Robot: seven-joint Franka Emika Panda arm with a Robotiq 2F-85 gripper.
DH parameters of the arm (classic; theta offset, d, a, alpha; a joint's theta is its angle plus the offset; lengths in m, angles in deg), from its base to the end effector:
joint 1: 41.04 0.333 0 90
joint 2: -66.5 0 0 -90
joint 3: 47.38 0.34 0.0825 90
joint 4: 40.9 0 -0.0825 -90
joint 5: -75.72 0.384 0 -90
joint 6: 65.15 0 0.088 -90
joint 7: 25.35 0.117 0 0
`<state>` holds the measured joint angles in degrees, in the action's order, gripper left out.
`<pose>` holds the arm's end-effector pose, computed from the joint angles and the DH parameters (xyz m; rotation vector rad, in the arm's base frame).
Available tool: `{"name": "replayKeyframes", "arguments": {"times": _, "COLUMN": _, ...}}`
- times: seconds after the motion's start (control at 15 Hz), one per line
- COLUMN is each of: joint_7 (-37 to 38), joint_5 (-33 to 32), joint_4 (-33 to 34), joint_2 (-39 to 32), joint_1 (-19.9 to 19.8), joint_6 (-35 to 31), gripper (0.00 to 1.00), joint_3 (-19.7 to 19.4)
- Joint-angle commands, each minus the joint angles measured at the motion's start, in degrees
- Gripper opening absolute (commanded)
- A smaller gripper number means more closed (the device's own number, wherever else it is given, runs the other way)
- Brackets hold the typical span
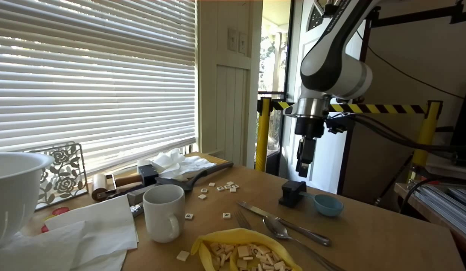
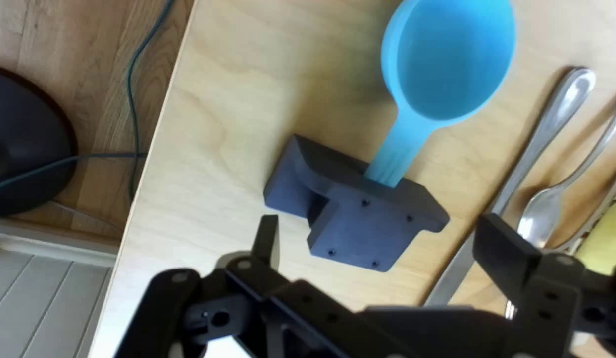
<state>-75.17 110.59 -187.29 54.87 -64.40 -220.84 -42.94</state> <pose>0.4178 -0.1611 0.2015 -2.9059 0.0360 -0.1561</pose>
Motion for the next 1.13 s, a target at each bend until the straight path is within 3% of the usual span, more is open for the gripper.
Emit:
{"name": "replayKeyframes", "arguments": {"times": 0.0, "joint_7": -10.6, "joint_5": 15.9, "joint_4": -11.3, "joint_2": 13.7, "joint_1": -12.9, "joint_6": -2.7, "gripper": 1.0, "joint_3": 14.0}}
{"name": "replayKeyframes", "arguments": {"times": 0.13, "joint_7": -16.0, "joint_5": 25.0, "joint_4": -12.8, "joint_2": 19.4, "joint_1": -14.4, "joint_6": 0.8, "gripper": 1.0, "joint_3": 15.3}}
{"name": "replayKeyframes", "arguments": {"times": 0.27, "joint_7": -21.4, "joint_5": 34.1, "joint_4": -15.3, "joint_2": 25.6, "joint_1": -11.0, "joint_6": 4.3, "gripper": 1.0, "joint_3": 11.1}}
{"name": "replayKeyframes", "arguments": {"times": 0.33, "joint_7": -24.5, "joint_5": 38.6, "joint_4": -11.1, "joint_2": 22.1, "joint_1": -11.9, "joint_6": 4.3, "gripper": 1.0, "joint_3": 11.7}}
{"name": "replayKeyframes", "arguments": {"times": 0.4, "joint_7": -25.2, "joint_5": 41.3, "joint_4": -11.6, "joint_2": 23.0, "joint_1": -12.6, "joint_6": 4.8, "gripper": 1.0, "joint_3": 12.5}}
{"name": "replayKeyframes", "arguments": {"times": 1.07, "joint_7": -22.6, "joint_5": 39.6, "joint_4": -11.4, "joint_2": 23.0, "joint_1": -12.4, "joint_6": 3.8, "gripper": 1.0, "joint_3": 12.8}}
